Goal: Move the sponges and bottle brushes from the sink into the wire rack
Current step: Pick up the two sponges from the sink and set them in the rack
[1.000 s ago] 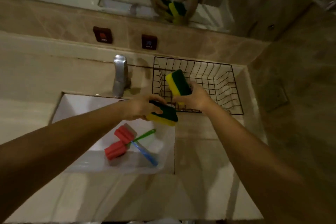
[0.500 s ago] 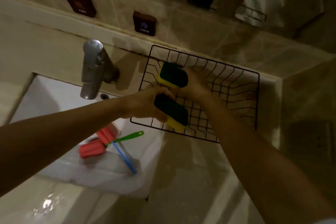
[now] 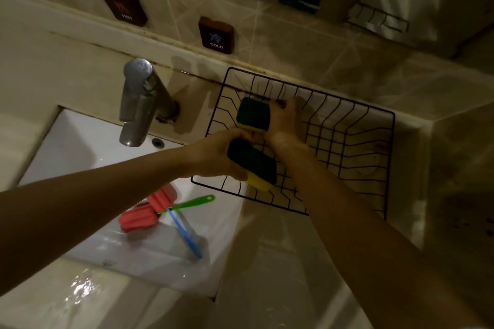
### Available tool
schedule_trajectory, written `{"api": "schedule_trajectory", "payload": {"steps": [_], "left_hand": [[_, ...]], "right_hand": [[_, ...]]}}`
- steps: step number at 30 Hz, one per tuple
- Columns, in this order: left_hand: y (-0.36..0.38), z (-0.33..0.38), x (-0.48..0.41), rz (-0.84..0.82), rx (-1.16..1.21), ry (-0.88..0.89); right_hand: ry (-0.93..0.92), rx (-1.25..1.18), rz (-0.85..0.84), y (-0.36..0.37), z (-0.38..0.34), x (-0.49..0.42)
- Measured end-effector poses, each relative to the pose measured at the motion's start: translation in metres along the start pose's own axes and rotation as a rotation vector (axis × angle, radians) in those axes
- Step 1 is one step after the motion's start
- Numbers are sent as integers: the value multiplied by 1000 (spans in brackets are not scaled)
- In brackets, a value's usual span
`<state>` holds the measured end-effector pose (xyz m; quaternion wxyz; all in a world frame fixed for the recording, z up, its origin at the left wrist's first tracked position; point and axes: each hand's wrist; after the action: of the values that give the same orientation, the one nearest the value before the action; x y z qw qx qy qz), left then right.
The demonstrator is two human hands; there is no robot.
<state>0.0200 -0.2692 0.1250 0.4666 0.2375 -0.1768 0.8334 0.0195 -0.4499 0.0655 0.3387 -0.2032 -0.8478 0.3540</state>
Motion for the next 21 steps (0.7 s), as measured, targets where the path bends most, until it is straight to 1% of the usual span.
{"api": "schedule_trajectory", "payload": {"steps": [3, 4, 5, 6, 7, 8, 9, 10, 11, 12, 13, 14, 16, 18, 19, 21], "left_hand": [[0, 2, 2, 54, -21, 43], [-2, 2, 2, 71, -18, 53], [-4, 1, 2, 89, -11, 61], [-6, 1, 2, 114, -4, 71], [-7, 1, 2, 144, -2, 84], [-8, 1, 1, 175, -2, 99], [-7, 1, 1, 200, 1, 113], [-6, 2, 0, 219, 6, 127], [-5, 2, 0, 238, 9, 142], [-3, 3, 0, 259, 7, 159], [0, 4, -1, 280, -1, 177], [1, 5, -1, 300, -8, 193], [3, 5, -2, 319, -5, 221], [1, 3, -4, 374, -14, 254], [-1, 3, -6, 457, -63, 272], [-7, -1, -11, 686, -226, 279]], "right_hand": [[-151, 303, -87, -5, 3, 5], [-195, 403, -88, -9, 6, 9], [-258, 473, -52, -15, 8, 14], [-318, 472, -7, -24, 11, 18], [-343, 373, -5, -34, 12, 22], [-334, 226, -58, -45, 12, 26], [-317, 106, -168, -55, 10, 31], [-324, 55, -301, -65, 8, 38], [-370, 94, -420, -72, 5, 46], [-439, 186, -482, -76, 3, 53], [-516, 290, -470, -77, 2, 57], [-573, 367, -408, -76, 1, 60], [-628, 427, -287, -75, -1, 61], [-662, 457, -224, -76, -3, 57], [-664, 454, -194, -78, -4, 54], [-632, 407, -97, -82, -6, 46]]}}
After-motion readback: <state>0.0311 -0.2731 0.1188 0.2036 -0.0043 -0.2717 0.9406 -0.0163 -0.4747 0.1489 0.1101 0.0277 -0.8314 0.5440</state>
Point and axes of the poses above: each hand's wrist, its own x-axis away from the middle knuckle, its own y-axis out of the palm, z = x × y, and after that the axes turned 9 degrees about x, right-handed
